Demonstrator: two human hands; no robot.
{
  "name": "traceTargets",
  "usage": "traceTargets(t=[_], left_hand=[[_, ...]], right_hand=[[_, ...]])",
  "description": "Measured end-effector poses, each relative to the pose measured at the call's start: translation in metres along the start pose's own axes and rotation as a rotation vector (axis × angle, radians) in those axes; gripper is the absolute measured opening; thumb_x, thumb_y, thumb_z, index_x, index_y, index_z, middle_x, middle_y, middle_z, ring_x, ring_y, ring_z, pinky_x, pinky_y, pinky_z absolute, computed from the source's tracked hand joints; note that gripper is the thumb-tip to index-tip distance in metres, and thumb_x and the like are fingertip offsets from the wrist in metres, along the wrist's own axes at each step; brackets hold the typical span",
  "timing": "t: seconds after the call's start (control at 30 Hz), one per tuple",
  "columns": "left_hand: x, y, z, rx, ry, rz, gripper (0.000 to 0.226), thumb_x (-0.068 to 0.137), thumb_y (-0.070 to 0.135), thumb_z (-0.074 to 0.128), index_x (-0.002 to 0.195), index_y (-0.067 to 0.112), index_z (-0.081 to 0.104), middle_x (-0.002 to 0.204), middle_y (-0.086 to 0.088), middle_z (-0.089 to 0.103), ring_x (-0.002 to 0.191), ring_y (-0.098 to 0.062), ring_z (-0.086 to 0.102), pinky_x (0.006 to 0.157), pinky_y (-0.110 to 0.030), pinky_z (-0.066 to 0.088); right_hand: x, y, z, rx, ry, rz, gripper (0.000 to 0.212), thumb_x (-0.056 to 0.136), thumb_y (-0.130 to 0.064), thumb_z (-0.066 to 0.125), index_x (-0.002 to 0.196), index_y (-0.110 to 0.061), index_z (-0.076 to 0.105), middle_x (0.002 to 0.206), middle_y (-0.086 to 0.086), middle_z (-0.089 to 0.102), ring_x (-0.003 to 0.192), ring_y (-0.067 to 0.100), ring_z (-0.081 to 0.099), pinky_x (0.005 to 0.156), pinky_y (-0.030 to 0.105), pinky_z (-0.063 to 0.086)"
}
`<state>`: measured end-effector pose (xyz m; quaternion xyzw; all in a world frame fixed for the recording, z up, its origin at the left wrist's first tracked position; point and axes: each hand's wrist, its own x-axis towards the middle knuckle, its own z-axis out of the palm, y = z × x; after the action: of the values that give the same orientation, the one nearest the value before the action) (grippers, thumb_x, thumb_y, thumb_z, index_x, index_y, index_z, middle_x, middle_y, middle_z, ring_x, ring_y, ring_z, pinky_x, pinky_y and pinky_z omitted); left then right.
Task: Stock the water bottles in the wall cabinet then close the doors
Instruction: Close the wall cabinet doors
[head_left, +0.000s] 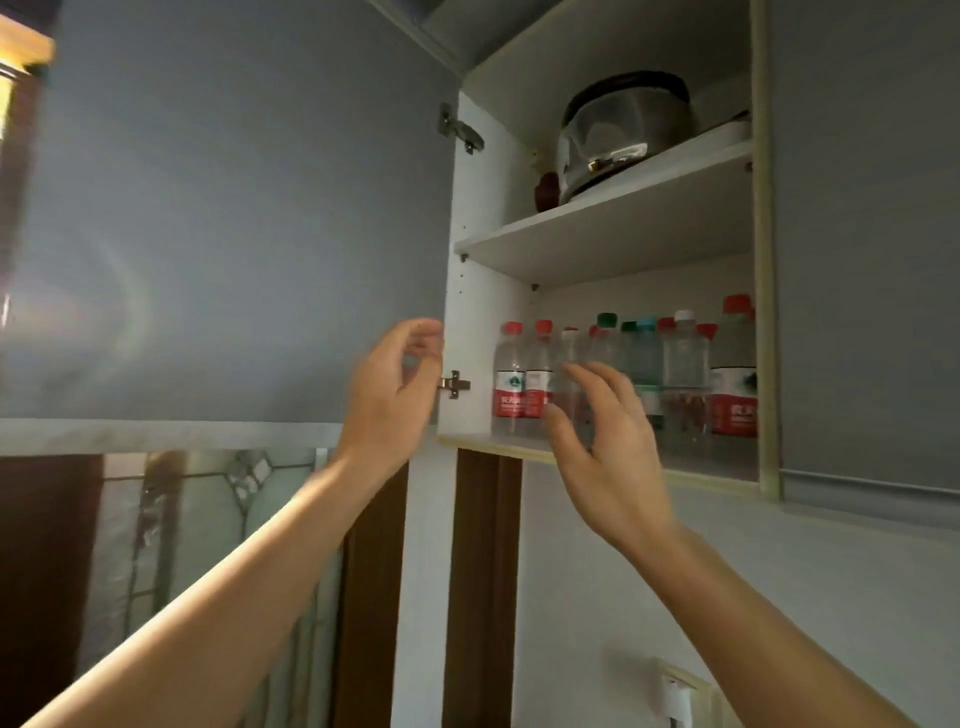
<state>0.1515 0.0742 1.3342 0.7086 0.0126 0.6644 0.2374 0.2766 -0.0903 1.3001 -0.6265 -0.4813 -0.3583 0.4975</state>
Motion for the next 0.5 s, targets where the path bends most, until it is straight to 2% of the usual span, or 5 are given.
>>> traceTargets(t=[0.13, 0.2, 0.23, 0.37, 0.5], left_hand=[[0.010, -0.034, -0.072, 0.210, 0.177, 0.007, 0.028, 0.100, 0.014, 0.052, 0.125, 0.018, 0.063, 0.124, 0.003, 0.061, 0.119, -0.011, 0.051, 0.102, -0.018, 0.037], [0.021, -0.044, -0.105, 0.313, 0.270, 0.036, 0.031, 0.095, 0.020, 0.050, 0.124, 0.019, 0.063, 0.126, 0.001, 0.058, 0.119, -0.003, 0.039, 0.098, -0.005, 0.025], [0.028, -0.048, -0.119, 0.355, 0.304, 0.040, 0.034, 0.092, 0.024, 0.049, 0.124, 0.020, 0.062, 0.129, 0.000, 0.056, 0.118, -0.003, 0.036, 0.097, -0.004, 0.022], [0.059, -0.072, -0.174, 0.631, 0.409, 0.011, 0.049, 0.086, 0.036, 0.049, 0.133, 0.023, 0.053, 0.149, -0.005, 0.036, 0.139, -0.030, 0.026, 0.115, -0.046, 0.018], [0.079, -0.106, -0.219, 0.890, 0.470, -0.063, 0.057, 0.096, 0.039, 0.055, 0.148, 0.021, 0.038, 0.159, -0.015, 0.018, 0.144, -0.041, 0.018, 0.118, -0.059, 0.009]], right_hand=[[0.014, -0.032, 0.067, 0.114, -0.099, 0.006, 0.051, 0.103, -0.040, 0.053, 0.151, -0.032, 0.041, 0.155, -0.010, 0.038, 0.142, 0.010, 0.036, 0.117, 0.034, 0.035], [0.024, -0.050, 0.099, 0.169, -0.125, 0.002, 0.054, 0.103, -0.041, 0.053, 0.153, -0.032, 0.038, 0.157, -0.010, 0.036, 0.142, 0.011, 0.037, 0.117, 0.037, 0.037], [0.030, -0.060, 0.115, 0.198, -0.141, 0.001, 0.055, 0.103, -0.042, 0.053, 0.155, -0.032, 0.036, 0.158, -0.010, 0.035, 0.143, 0.011, 0.036, 0.117, 0.038, 0.038], [0.049, -0.102, 0.181, 0.246, -0.223, -0.035, 0.061, 0.103, -0.046, 0.050, 0.158, -0.032, 0.028, 0.163, -0.006, 0.027, 0.149, 0.017, 0.028, 0.122, 0.040, 0.030], [0.061, -0.139, 0.236, 0.248, -0.300, -0.090, 0.065, 0.103, -0.047, 0.049, 0.160, -0.035, 0.020, 0.170, -0.003, 0.011, 0.156, 0.022, 0.009, 0.123, 0.038, 0.016]])
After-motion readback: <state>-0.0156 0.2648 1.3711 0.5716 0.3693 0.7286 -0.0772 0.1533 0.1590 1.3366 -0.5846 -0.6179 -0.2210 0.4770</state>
